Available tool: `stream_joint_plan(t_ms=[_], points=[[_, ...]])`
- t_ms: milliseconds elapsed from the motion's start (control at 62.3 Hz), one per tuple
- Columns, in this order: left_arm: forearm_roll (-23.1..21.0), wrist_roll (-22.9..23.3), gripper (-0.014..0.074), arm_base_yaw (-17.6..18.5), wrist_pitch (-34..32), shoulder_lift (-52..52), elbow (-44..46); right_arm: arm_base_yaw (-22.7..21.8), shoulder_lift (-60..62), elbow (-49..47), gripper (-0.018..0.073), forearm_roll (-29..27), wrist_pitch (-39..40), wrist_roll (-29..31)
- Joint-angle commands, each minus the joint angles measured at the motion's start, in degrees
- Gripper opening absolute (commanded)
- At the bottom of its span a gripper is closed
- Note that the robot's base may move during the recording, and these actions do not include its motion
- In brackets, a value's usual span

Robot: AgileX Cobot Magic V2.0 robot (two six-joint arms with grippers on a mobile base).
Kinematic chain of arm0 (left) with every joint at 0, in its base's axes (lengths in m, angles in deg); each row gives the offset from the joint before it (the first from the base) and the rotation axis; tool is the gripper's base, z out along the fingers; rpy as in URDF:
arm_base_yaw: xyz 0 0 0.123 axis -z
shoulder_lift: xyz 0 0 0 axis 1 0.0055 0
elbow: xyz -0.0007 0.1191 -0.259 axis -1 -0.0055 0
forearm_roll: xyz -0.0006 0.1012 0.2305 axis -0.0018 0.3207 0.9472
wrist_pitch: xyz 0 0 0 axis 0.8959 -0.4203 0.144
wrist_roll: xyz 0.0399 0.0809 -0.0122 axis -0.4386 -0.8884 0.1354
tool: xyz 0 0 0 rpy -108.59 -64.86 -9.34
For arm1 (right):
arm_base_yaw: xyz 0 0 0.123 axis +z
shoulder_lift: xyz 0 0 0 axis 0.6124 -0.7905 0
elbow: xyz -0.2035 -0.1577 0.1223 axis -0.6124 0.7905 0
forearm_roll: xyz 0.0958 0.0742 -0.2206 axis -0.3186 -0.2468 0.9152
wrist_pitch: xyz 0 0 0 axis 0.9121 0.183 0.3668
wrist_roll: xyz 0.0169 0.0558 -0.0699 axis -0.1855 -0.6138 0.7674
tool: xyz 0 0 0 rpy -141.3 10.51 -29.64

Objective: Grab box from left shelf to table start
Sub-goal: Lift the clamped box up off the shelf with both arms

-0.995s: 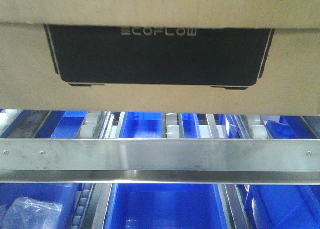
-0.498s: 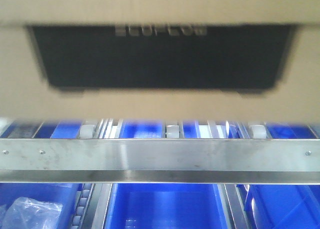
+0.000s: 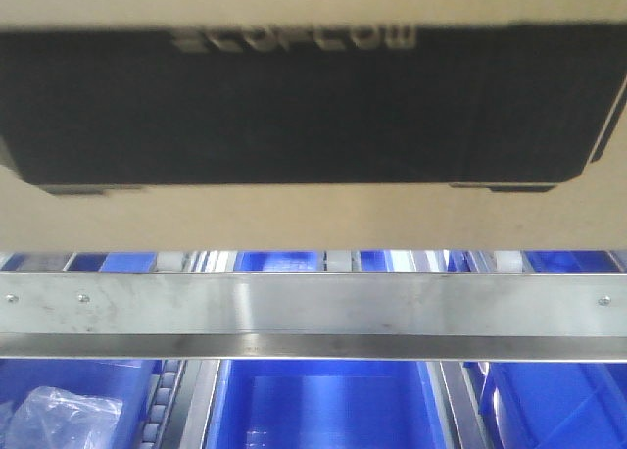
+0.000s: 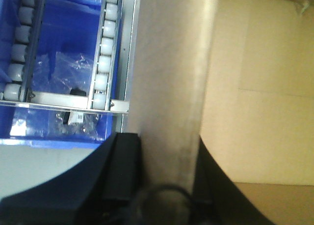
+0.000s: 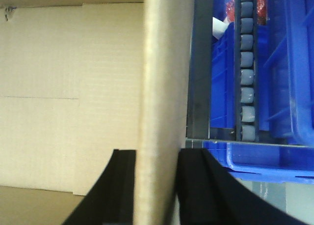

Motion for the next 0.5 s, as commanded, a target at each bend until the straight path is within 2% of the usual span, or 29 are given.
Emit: stream_joint_plan(t_ms=[0, 257, 482], points=[[-1.6, 1.2, -0.002, -0.1, -1.4, -2.8, 2.0, -0.3, 2.5, -0.5, 0.0054, 2.1, 4.9, 0.6], [-1.6, 1.0, -0.002, -0.1, 1.0, -4.8, 1.3, -0.3, 4.7, 0.5, 0.0054, 2.1, 4.7, 0.6], [-1.6, 1.0, -0.002, -0.1, -1.4, -7.9, -3.0, -0.3, 4.7, 0.5, 0.0054, 2.1, 4.6, 0.6]])
